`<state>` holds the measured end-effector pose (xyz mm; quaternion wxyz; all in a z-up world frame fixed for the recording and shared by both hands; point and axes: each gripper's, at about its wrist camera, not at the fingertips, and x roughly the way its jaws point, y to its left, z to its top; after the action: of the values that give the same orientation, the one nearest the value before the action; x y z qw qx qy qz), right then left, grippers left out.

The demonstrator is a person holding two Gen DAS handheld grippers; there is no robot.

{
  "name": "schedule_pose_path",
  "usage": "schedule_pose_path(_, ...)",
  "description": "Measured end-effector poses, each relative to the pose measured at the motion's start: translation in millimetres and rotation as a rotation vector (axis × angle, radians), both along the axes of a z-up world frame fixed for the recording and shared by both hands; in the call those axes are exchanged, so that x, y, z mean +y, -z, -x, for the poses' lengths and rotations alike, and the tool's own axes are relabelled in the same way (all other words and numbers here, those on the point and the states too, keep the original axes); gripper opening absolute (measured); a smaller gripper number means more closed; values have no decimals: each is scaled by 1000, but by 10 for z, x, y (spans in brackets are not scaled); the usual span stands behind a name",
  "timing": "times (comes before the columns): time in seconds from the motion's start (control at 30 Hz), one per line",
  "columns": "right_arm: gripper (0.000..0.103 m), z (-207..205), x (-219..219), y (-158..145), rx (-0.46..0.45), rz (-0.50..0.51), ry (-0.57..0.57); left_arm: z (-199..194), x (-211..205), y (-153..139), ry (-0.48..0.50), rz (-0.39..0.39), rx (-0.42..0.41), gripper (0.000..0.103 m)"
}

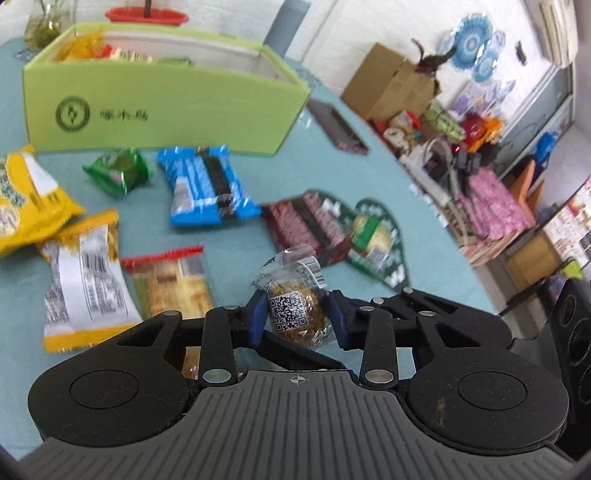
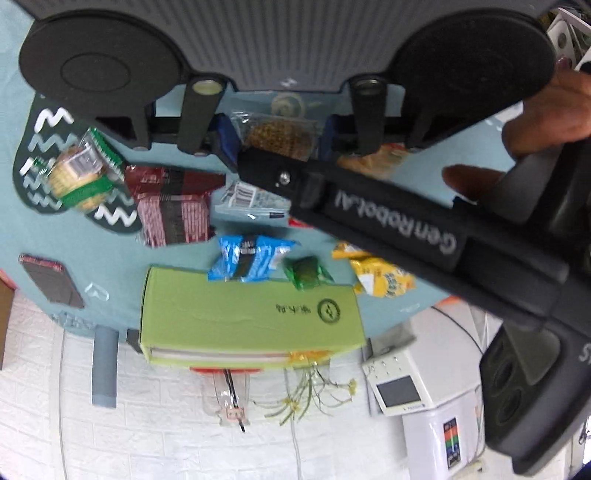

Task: Organize snacks
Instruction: 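Lower the pastry bag into the green box and open the left gripper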

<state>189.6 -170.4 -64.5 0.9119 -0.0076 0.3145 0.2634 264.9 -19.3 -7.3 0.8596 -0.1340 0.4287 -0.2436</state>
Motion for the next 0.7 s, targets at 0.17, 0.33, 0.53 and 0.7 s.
schedule_pose_path(0.17, 58, -498, 101, -385, -125, 32, -19, -437, 59, -501, -14, 8, -107, 14)
schedule_pose_path(0.33, 57, -1480, 244, -631, -157, 58, -31, -1250, 96, -840, -61, -51, -195, 14)
schedule_pose_path(0.53, 57, -2419, 408, -431, -57, 70, -47, -2012, 117, -652, -115, -127, -182, 13)
schedule_pose_path(0.7, 63, -2794, 456, -142, 27, 72, -69, -2293, 143, -302, -132, -178, -136, 18)
